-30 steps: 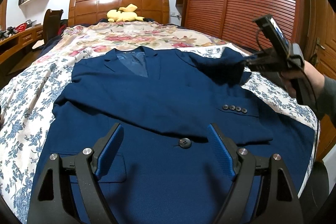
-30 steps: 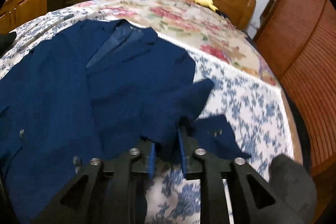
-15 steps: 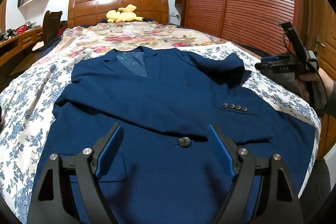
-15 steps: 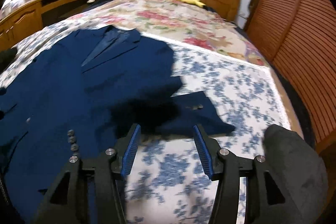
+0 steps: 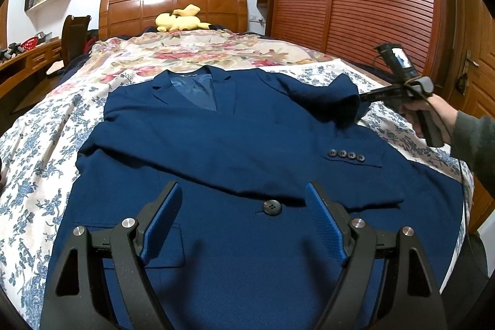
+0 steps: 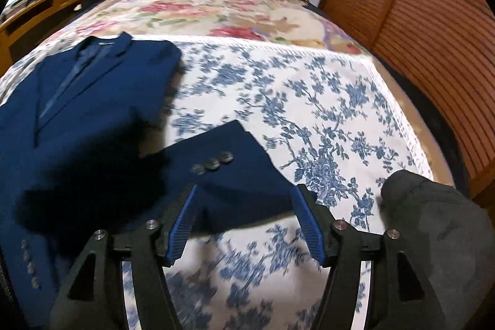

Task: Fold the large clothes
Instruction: 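Lay the sleeve cuff across the blazer body with the right gripper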

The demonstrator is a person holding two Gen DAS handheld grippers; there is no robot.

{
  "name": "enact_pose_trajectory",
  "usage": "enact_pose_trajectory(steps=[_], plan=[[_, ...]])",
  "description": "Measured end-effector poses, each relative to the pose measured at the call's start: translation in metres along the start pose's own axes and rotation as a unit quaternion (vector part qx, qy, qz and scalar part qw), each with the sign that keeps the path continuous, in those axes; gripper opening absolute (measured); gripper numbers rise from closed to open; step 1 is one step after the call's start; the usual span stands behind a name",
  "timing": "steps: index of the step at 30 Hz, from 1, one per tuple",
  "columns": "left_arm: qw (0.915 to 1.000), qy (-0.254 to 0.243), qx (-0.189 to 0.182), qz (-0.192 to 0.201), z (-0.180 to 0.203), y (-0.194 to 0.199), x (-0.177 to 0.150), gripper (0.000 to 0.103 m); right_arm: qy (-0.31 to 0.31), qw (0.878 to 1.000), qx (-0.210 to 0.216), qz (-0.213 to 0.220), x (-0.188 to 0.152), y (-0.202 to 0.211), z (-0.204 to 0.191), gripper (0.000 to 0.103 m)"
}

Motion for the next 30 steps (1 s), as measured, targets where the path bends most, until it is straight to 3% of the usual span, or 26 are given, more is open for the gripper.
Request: enact_pose_trajectory(steps=[7, 10, 18, 19, 20, 21, 23, 24, 30], plan=[[1.0, 0.0, -0.004, -0.003, -0.001, -0.001, 0.0, 0.083, -0.031, 0.999, -0.002, -0.029, 0.004, -0.031, 0.011, 0.073], [1.0, 0.0, -0.007, -0.005, -0.001, -0.002, 0.0, 0.083, -0.041, 0.997, 0.003, -0.067, -0.004, -0.048, 0.011, 0.079], [1.0, 0.0, -0.006, -0.005, -0.001, -0.003, 0.0, 0.083, -0.085, 0.994, 0.025, -0.071, -0.009, -0.049, 0.018, 0.08], [1.0, 0.0, -0.005, -0.006, -0.001, -0.003, 0.001, 0.083, -0.085, 0.993, 0.031, -0.07, -0.01, -0.048, 0.017, 0.076], [1.0, -0.001, -0.005, -0.006, -0.001, -0.003, 0.001, 0.083, -0.082, 0.994, 0.038, -0.068, -0.011, -0.047, 0.017, 0.06], [1.0, -0.001, -0.004, -0.006, -0.001, -0.003, 0.001, 0.083, -0.075, 0.994, 0.05, -0.062, -0.01, -0.045, 0.014, 0.034], [1.0, -0.002, -0.002, -0.007, -0.001, -0.004, 0.001, 0.083, -0.062, 0.995, 0.068, -0.05, -0.01, -0.037, 0.007, 0.013], [1.0, -0.002, 0.0, -0.007, -0.002, -0.003, 0.002, 0.083, -0.055, 0.994, 0.078, -0.045, -0.011, -0.031, 0.003, 0.012], [0.9999, 0.005, 0.009, 0.003, -0.004, 0.007, 0.005, 0.083, -0.02, 0.999, 0.049, 0.014, -0.003, 0.029, 0.001, 0.01]])
Point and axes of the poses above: each gripper's, at about its wrist camera, not at the fingertips, and y roughly against the way its jaws point, z to its right, x to its top, the point moved 5 cm from there along -y, roughly the way its jaws point, and after that the axes turned 4 degrees about -y, right-handed, at the moved point
